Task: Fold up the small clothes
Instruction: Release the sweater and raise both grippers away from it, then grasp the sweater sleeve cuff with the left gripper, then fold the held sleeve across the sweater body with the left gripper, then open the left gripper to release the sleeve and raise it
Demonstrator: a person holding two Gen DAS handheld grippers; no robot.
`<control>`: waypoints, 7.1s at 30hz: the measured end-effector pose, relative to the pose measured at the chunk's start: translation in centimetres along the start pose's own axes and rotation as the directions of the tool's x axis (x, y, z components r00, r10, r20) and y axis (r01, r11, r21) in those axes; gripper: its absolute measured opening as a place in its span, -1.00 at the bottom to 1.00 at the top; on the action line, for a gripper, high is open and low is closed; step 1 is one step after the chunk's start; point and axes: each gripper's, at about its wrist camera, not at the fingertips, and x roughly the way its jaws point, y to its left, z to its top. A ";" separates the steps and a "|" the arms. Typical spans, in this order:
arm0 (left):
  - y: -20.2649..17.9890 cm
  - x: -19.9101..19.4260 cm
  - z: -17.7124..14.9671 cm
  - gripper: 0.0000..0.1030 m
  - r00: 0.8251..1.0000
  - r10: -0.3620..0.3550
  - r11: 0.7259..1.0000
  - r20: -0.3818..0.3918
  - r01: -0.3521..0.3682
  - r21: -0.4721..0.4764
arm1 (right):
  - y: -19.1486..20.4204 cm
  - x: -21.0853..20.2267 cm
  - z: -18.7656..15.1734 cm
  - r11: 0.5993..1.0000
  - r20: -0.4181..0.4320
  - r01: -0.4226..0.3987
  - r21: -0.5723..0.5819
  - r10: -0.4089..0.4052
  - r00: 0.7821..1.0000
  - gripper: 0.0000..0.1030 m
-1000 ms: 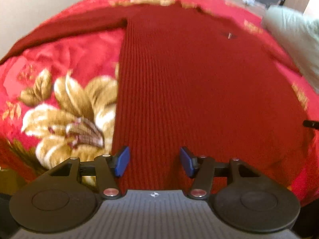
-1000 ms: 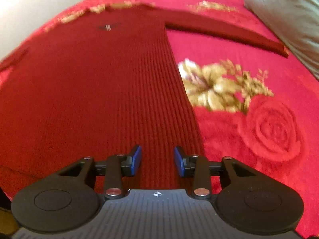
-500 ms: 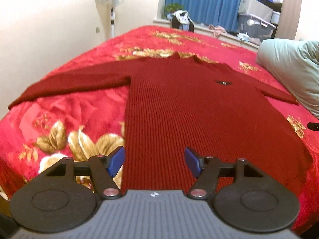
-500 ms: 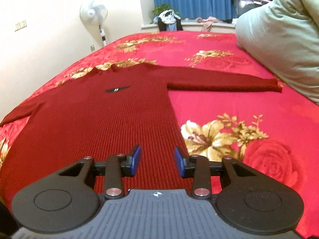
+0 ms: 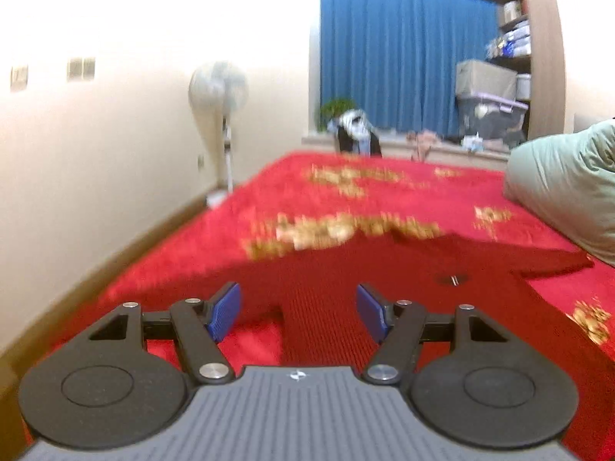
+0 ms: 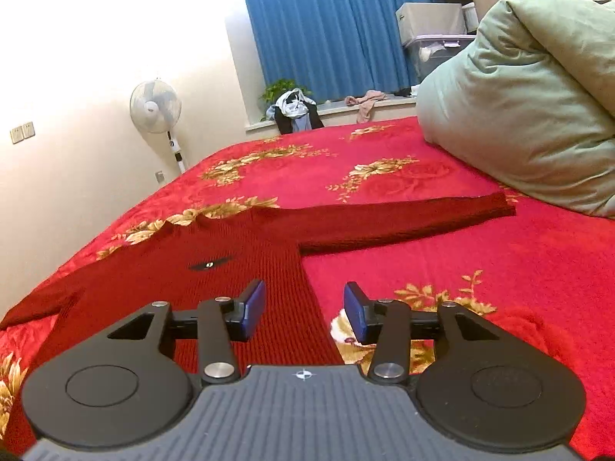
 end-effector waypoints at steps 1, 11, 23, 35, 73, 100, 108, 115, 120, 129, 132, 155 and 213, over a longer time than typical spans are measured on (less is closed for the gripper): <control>0.2 0.6 0.6 0.39 1.000 0.004 1.000 0.028 -0.004 0.022 | 0.1 0.1 0.0 1.000 0.001 0.001 -0.001 -0.001 1.000 -0.08; 4.0 7.8 -1.0 0.31 0.997 0.024 0.999 -0.072 -0.022 0.039 | 1.8 1.7 0.4 1.000 -0.018 0.024 -0.020 -0.025 1.000 -0.08; 5.7 10.9 -0.7 0.40 0.980 0.142 0.990 -0.138 -0.143 0.010 | 3.5 3.2 0.4 0.993 -0.036 0.077 -0.088 -0.081 0.996 -0.08; 8.2 11.2 -1.0 0.44 0.961 0.190 0.975 -0.201 -0.209 -0.074 | 3.9 2.9 0.2 0.991 -0.039 0.114 -0.075 -0.118 0.992 -0.08; 15.8 14.8 -3.2 -0.69 0.897 0.164 0.917 -0.411 -0.292 -0.273 | 4.9 7.5 -0.4 0.985 -0.243 0.117 -0.130 -0.146 0.959 -0.08; 28.0 17.4 -8.3 -0.17 0.881 0.020 0.528 -0.472 -0.410 -0.744 | 6.0 9.2 -0.8 0.986 -0.263 0.060 -0.159 -0.100 0.960 -0.60; 27.9 19.6 -7.9 -0.17 0.869 0.063 0.504 -0.491 -0.452 -0.736 | 6.0 10.0 -1.1 0.982 -0.293 0.050 -0.181 -0.102 0.951 -0.59; 27.1 20.4 -7.1 -0.31 0.846 0.132 0.503 -0.517 -0.507 -0.700 | 5.9 10.3 -1.1 0.983 -0.296 0.042 -0.181 -0.095 0.951 -0.58; 27.1 20.4 -6.8 -0.66 0.837 0.186 0.499 -0.515 -0.532 -0.684 | 5.9 10.4 -1.1 0.981 -0.300 0.037 -0.189 -0.094 0.949 -0.58; 22.8 20.4 -2.3 -0.72 0.840 0.353 0.673 -0.412 -0.534 -0.512 | 5.9 10.4 -1.0 0.982 -0.297 0.041 -0.186 -0.096 0.950 -0.58; 19.2 19.9 0.0 -0.74 0.866 0.404 0.770 -0.295 -0.496 -0.401 | 5.9 10.4 -1.1 0.981 -0.298 0.043 -0.190 -0.100 0.949 -0.58; 5.9 20.8 2.4 -0.51 0.972 -0.074 0.964 -0.225 0.012 -0.265 | 8.1 9.7 -4.7 0.983 -0.302 -0.014 -0.181 -0.042 0.952 -0.68; -1.9 17.5 3.7 -0.08 0.996 0.021 0.989 -0.087 -0.008 0.144 | 1.9 15.0 1.9 0.961 -0.166 0.063 -0.270 -0.111 0.980 -0.10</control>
